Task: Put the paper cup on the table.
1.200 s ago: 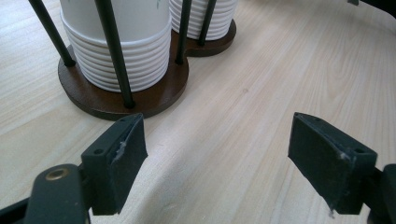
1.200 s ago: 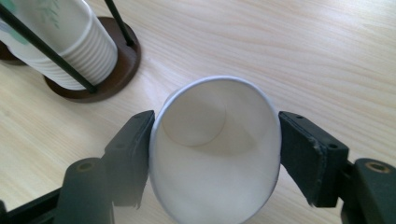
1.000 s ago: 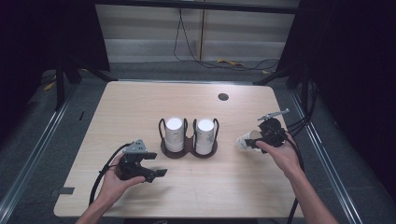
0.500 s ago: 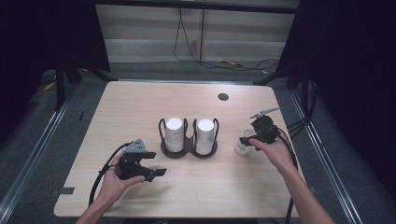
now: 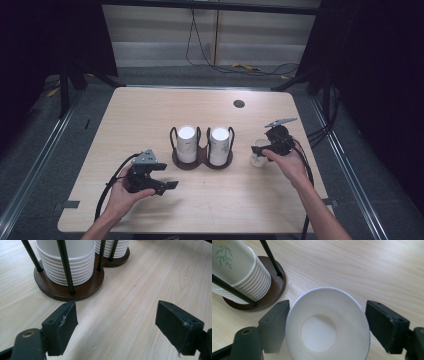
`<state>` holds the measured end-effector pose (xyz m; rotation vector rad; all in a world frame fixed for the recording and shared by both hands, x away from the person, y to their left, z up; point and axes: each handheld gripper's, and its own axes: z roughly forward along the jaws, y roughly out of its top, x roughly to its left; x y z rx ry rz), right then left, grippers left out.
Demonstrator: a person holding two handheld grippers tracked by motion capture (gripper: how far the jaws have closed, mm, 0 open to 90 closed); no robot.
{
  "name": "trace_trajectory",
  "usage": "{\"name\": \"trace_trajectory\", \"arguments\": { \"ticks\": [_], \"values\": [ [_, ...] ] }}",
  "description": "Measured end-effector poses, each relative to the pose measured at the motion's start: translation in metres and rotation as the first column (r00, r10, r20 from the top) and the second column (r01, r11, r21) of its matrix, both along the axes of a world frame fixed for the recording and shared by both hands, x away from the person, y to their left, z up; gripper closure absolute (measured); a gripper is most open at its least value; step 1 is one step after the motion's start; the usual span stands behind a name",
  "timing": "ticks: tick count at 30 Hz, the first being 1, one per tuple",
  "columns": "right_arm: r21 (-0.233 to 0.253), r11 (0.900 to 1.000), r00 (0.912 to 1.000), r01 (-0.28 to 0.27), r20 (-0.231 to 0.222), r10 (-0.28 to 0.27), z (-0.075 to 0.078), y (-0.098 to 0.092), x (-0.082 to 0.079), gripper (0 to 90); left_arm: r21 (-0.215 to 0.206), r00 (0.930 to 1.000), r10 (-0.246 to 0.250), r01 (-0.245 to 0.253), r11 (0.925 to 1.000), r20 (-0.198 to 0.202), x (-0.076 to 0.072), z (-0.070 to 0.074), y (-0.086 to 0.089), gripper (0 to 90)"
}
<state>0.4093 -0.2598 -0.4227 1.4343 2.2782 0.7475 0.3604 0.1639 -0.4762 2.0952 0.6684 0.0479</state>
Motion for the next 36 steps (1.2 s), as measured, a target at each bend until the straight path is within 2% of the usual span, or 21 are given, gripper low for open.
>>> {"name": "trace_trajectory", "arguments": {
  "ticks": [4,6,10,13,15,17,23,27,34,36],
  "values": [
    [0.012,1.0,0.9999,0.012,0.002,-0.012,-0.005,-0.002,-0.003,19.6,0.005,1.0,0.0,0.0,1.0,-0.003,0.001,-0.001,0.0,17.7],
    [0.036,0.999,0.9998,0.017,0.007,-0.017,-0.007,-0.003,-0.005,19.3,0.007,1.0,0.0,0.0,1.0,-0.003,0.001,-0.001,0.0,17.7],
    [0.057,0.998,0.9993,0.021,0.03,-0.022,-0.009,-0.006,-0.008,17.8,0.004,1.0,0.0,0.0,1.0,-0.005,0.0,-0.001,-0.001,17.8],
    [0.082,0.996,0.9994,0.028,0.016,-0.029,-0.012,-0.007,-0.01,17.6,0.003,1.0,-0.001,0.001,1.0,-0.003,0.001,-0.001,-0.001,17.8],
    [0.07,0.997,0.9988,0.035,0.032,-0.038,-0.012,-0.008,-0.012,17.0,0.008,1.0,-0.001,0.001,1.0,-0.002,0.0,-0.001,0.0,17.8],
    [0.094,0.995,0.9985,0.042,0.03,-0.045,-0.013,-0.009,-0.013,16.9,0.001,1.0,0.002,-0.002,1.0,-0.003,0.0,0.0,0.0,17.8],
    [0.112,0.992,0.9971,0.058,0.042,-0.064,-0.016,-0.012,-0.019,16.1,-0.004,0.9999,0.01,-0.01,0.9999,0.001,0.0,0.001,0.003,17.8],
    [0.142,0.988,0.9952,0.064,0.065,-0.073,-0.013,-0.014,-0.026,15.5,-0.004,0.9999,0.016,-0.016,0.9999,0.002,0.0,0.001,0.003,17.7],
    [0.14,0.987,0.9916,0.077,0.093,-0.09,-0.013,-0.019,-0.043,15.5,-0.012,0.9998,0.022,-0.022,0.9997,0.004,-0.002,0.003,0.003,17.8],
    [0.161,0.984,0.9904,0.08,0.099,-0.097,-0.014,-0.022,-0.05,15.5,-0.002,0.9998,0.018,-0.018,0.9998,0.006,-0.002,0.004,0.004,17.8]
  ]
}}
